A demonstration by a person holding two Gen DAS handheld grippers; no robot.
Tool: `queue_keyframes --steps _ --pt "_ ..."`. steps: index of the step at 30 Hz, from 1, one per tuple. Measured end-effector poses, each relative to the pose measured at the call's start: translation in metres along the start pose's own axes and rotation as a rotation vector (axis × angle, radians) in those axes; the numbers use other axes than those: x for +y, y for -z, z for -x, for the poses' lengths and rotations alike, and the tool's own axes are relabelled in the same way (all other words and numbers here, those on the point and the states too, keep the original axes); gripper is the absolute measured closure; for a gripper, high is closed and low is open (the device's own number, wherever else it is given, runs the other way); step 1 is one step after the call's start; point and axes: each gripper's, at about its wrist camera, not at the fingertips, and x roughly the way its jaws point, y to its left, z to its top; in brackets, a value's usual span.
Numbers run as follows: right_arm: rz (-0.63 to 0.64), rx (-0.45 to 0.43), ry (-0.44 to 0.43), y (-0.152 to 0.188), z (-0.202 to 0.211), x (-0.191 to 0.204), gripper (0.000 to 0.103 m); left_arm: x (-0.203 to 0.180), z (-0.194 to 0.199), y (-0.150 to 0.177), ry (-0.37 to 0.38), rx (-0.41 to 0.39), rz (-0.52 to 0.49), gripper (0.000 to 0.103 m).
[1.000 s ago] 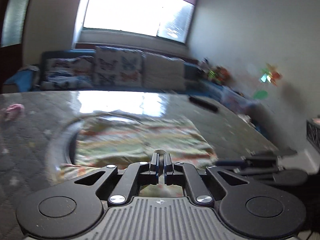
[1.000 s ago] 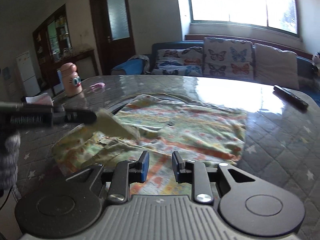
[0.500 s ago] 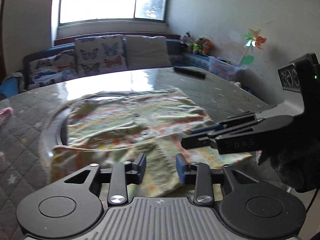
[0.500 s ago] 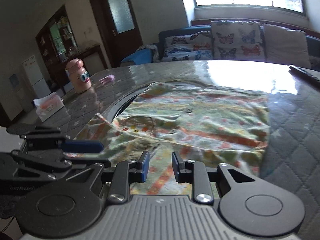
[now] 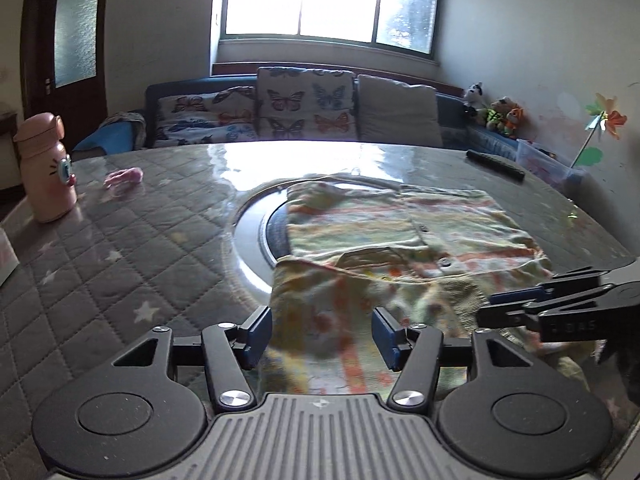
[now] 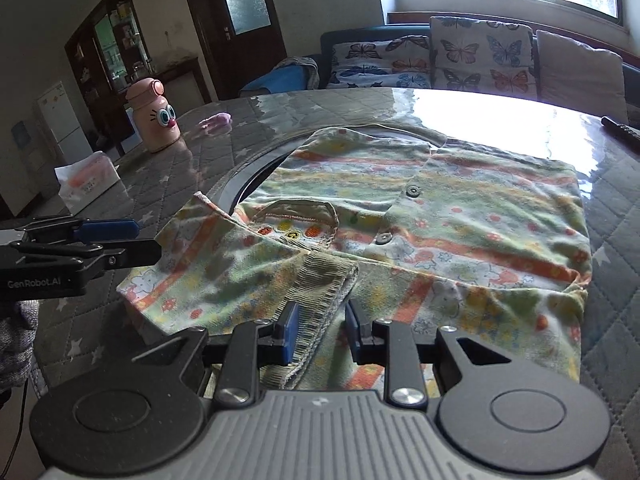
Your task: Fold clothes
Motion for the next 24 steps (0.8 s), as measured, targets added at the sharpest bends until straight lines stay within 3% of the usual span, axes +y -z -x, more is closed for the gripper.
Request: queue_keyframes --steps 3,6,12,18,24 --pt "-0.006 -0.004 0.002 -0.001 0.001 0.0 0.094 0.003 0.0 0.003 -0.008 0.001 0.002 0.037" --pt "-0.026 -0.022 -0.011 -0.003 0.006 -0.002 0.099 0.002 0.001 0.004 -0.009 -0.001 -0.005 0.032" --pt "-0.032 -0.108 -0.006 -0.016 0.033 -0.005 0.1 -0.004 0.002 0.008 0.004 -0.004 -0.037 0.025" --pt "-0.046 -0.18 0.049 -0.027 0.067 -0.021 0.1 -0.011 -0.001 0.012 0.023 0.008 -0.069 0.024" --pt "-0.07 -0.19 0.098 -0.024 0.082 -0.035 0.1 -0.019 -0.005 0.019 0.043 0.026 -0.12 0.021"
